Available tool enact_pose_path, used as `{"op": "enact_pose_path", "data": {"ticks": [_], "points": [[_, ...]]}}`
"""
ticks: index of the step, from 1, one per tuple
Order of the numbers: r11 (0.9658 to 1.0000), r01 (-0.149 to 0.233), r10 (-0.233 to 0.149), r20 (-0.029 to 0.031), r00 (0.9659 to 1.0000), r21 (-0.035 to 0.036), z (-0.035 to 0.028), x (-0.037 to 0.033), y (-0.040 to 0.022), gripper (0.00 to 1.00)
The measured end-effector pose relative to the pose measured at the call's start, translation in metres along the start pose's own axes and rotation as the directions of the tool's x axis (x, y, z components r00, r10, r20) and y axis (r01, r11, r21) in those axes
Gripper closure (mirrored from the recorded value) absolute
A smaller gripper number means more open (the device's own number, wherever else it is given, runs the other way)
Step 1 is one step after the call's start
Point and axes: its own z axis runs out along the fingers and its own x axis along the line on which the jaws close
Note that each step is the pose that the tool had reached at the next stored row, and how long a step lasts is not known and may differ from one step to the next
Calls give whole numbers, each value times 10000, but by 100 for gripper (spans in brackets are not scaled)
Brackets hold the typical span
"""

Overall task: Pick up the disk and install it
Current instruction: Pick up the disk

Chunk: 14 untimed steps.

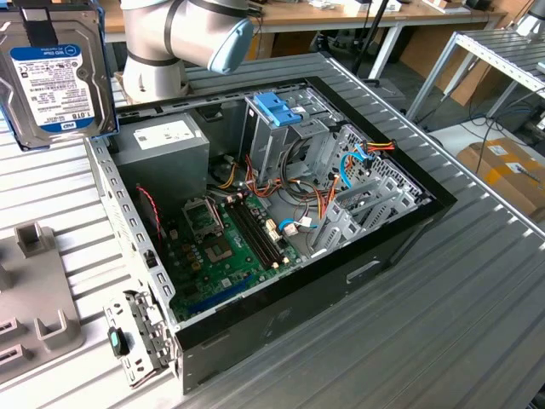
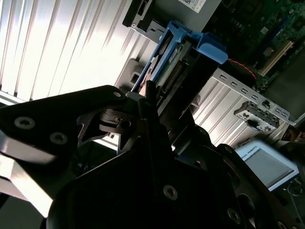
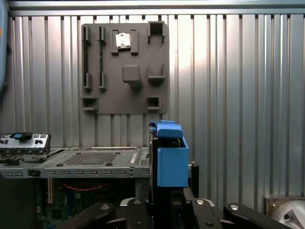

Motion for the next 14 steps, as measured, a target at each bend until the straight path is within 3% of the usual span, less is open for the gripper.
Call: {"op": "enact_pose_path", "data": {"ticks": [14], "points": [[10000,0,0,0,10000,0,2,-2,-100,65]]}}
